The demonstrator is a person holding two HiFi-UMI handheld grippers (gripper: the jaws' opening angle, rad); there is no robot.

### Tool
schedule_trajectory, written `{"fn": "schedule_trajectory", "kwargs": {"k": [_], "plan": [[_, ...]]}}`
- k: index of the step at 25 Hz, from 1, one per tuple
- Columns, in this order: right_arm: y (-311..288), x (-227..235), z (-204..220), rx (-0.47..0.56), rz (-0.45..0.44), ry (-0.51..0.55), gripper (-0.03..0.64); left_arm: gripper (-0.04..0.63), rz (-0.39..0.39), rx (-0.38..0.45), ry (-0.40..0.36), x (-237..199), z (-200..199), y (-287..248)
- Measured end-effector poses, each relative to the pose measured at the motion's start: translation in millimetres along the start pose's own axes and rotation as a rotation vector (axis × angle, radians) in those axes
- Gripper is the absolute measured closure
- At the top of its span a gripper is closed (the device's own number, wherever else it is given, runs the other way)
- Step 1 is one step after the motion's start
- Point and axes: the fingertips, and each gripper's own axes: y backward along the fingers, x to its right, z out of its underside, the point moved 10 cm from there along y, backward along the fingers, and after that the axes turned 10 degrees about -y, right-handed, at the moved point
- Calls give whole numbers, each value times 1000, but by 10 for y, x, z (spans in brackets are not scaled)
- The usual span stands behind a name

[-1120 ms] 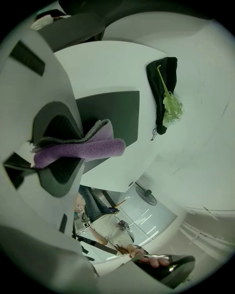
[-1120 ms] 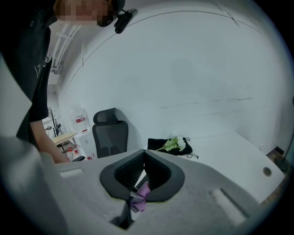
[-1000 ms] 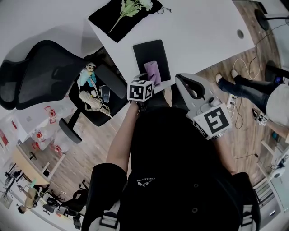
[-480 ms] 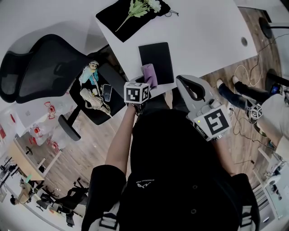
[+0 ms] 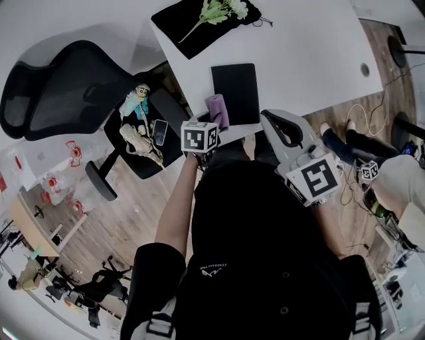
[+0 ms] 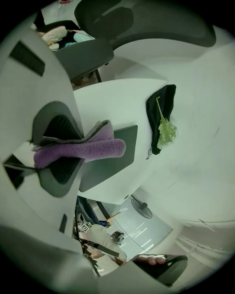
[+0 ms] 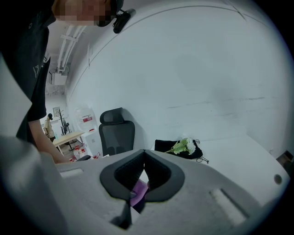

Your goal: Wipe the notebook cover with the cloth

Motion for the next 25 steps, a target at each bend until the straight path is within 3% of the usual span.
{"fn": "schedule_trajectory", "kwargs": {"k": [14, 25], "plan": [[25, 133, -31, 16, 6, 1, 612, 508, -51, -1, 39, -67, 21, 99], [102, 295, 58, 23, 8, -45, 612, 509, -37, 247, 6, 199, -325, 740]]}}
